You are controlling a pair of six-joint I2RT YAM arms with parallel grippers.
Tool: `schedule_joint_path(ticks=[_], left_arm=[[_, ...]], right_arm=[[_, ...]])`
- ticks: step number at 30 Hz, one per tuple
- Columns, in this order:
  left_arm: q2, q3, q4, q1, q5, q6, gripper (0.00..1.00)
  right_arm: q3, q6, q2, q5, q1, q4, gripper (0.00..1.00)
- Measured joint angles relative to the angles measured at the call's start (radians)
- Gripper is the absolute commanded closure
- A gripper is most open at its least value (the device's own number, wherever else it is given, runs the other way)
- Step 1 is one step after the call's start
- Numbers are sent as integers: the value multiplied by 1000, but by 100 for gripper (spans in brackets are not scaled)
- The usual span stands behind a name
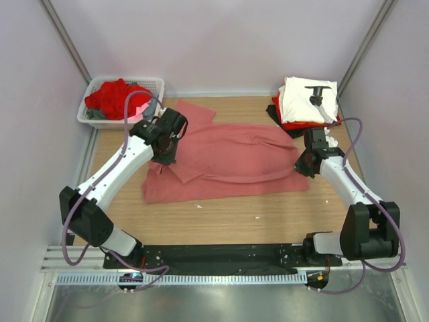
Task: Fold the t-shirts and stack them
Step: Fold the tshirt
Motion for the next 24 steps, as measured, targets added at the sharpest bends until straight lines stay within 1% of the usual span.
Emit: schedule_joint_path(ticks=[10,17,19,20,22,23,24], left_arm=[[158,92,19,39,-57,34,100],[259,137,33,48,-87,42,99],[294,148,33,56,-97,42,94],[316,156,32,62,-102,41,92],[360,180,30,81,-103,40,90],[387,197,31,97,-101,40,89],[415,218,29,116,-95,39,87]], right_arm=[[24,-32,142,-33,-42,79,99],[40,-42,217,-51,-44,124,98],[50,-48,247,-58,-51,135,94],[57,-51,266,-62,-58,137,90],[72,-56,297,-67,-77,142,85],[82,-58,314,-70,-90,145,80],[103,-62,331,-80,-103,145,59]])
